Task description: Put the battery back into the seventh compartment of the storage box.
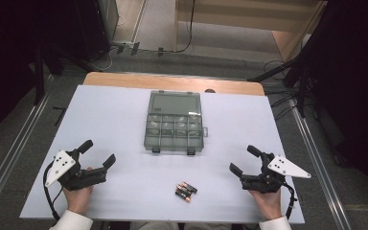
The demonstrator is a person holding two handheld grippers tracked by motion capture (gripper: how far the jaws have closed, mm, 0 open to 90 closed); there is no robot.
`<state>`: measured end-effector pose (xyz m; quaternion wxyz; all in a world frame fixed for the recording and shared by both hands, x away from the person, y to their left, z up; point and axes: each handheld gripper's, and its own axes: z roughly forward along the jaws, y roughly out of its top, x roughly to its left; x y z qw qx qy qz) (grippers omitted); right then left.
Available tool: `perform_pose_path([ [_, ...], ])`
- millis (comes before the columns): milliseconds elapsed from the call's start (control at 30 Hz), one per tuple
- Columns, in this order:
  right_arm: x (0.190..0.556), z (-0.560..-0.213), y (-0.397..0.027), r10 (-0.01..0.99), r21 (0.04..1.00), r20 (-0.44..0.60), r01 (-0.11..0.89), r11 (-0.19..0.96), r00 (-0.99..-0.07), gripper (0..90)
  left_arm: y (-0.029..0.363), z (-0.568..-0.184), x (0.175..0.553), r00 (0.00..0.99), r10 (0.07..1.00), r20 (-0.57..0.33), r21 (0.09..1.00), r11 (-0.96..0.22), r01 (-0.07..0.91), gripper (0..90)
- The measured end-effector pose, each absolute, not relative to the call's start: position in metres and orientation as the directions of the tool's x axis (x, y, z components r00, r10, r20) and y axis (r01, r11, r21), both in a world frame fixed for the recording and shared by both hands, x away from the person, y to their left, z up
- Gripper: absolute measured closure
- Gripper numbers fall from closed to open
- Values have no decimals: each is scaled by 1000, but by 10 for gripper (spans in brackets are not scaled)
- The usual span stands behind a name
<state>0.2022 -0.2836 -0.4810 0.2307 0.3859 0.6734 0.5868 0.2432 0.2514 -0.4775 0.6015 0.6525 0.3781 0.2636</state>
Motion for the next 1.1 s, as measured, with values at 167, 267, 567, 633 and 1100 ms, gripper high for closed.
perform_pose_path([
  [167, 203, -481, -285, 795, 967, 146, 253, 10, -589, 64, 254, -477, 243, 571, 813, -117, 984, 18, 177, 45],
  [267, 203, -481, -285, 795, 967, 146, 255, 12, -588, 64, 253, -477, 243, 571, 814, -104, 985, 4, 174, 45],
  [567, 204, -482, -282, 792, 962, 148, 274, 26, -593, 64, 252, -477, 243, 575, 812, -103, 985, 2, 174, 45],
  [633, 204, -482, -281, 792, 960, 146, 279, 32, -593, 64, 251, -477, 243, 579, 809, -104, 984, 1, 176, 45],
  [1100, 210, -484, -261, 752, 929, 124, 342, 141, -647, 65, 244, -477, 242, 612, 785, -95, 983, -23, 181, 45],
])
